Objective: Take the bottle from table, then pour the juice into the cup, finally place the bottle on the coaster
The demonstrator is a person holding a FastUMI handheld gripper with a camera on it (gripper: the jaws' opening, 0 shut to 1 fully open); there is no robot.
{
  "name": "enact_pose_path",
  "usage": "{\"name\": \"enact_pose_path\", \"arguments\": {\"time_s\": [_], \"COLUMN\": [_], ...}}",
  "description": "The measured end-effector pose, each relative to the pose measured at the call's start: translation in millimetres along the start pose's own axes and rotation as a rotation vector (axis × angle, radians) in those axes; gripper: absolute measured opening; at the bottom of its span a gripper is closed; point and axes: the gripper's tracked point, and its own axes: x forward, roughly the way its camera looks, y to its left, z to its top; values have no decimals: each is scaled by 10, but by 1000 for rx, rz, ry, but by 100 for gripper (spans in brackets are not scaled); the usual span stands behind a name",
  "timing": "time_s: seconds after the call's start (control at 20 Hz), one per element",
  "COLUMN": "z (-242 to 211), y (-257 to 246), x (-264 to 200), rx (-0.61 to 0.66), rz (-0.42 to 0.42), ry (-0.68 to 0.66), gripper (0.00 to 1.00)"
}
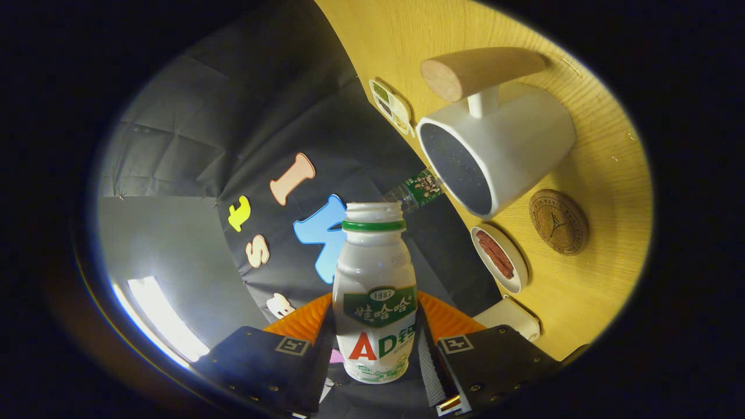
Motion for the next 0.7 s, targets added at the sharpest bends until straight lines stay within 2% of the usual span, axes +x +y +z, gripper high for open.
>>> {"name": "enact_pose_path", "arguments": {"time_s": [0.7], "z": [-23], "y": [6], "x": [-18], "rx": [0], "rz": [-6], "ry": [14], "gripper": [66]}}
